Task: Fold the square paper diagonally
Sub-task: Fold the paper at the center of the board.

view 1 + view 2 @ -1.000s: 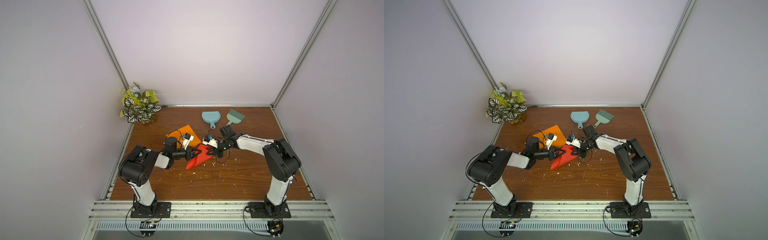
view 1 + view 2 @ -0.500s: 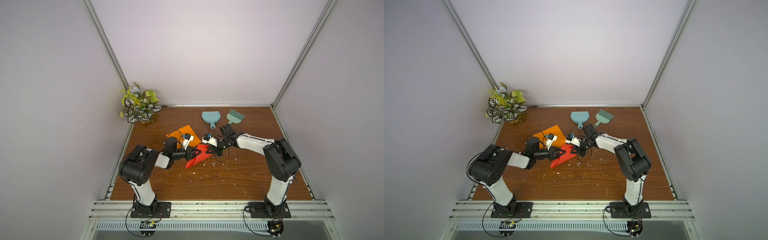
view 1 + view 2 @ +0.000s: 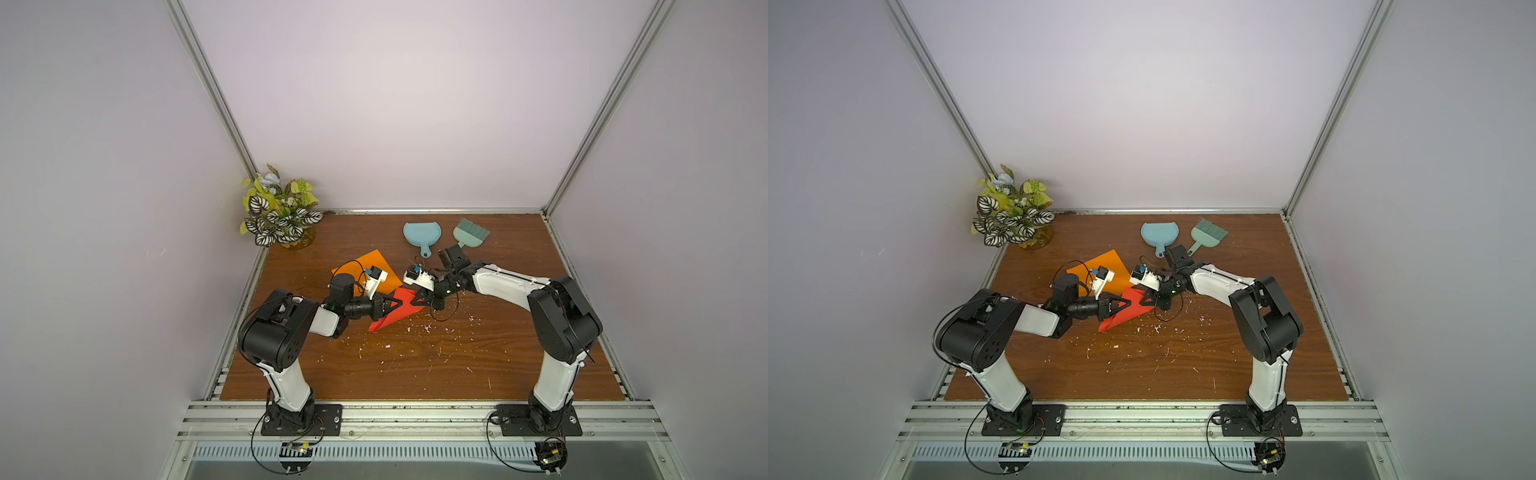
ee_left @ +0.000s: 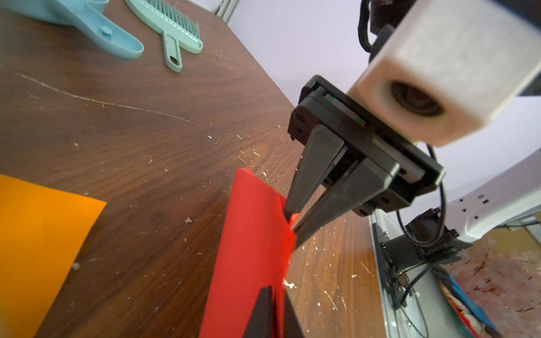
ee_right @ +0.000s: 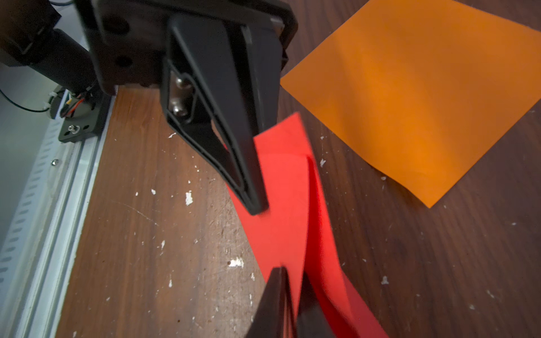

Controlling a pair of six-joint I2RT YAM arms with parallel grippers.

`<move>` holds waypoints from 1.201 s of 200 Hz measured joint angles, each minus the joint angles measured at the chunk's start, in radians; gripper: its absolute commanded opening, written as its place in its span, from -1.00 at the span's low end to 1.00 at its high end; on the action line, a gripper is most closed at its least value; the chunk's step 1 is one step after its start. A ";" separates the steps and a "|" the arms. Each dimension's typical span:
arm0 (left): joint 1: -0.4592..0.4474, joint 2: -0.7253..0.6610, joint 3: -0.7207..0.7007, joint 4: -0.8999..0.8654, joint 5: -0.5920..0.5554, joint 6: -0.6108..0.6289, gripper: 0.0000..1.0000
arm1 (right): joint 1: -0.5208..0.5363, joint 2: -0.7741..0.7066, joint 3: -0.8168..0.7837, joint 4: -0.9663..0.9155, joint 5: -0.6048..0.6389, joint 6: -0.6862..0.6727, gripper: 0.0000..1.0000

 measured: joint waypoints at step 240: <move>0.000 -0.028 -0.010 0.000 0.006 0.056 -0.99 | -0.061 0.058 0.122 -0.174 -0.134 -0.071 -0.63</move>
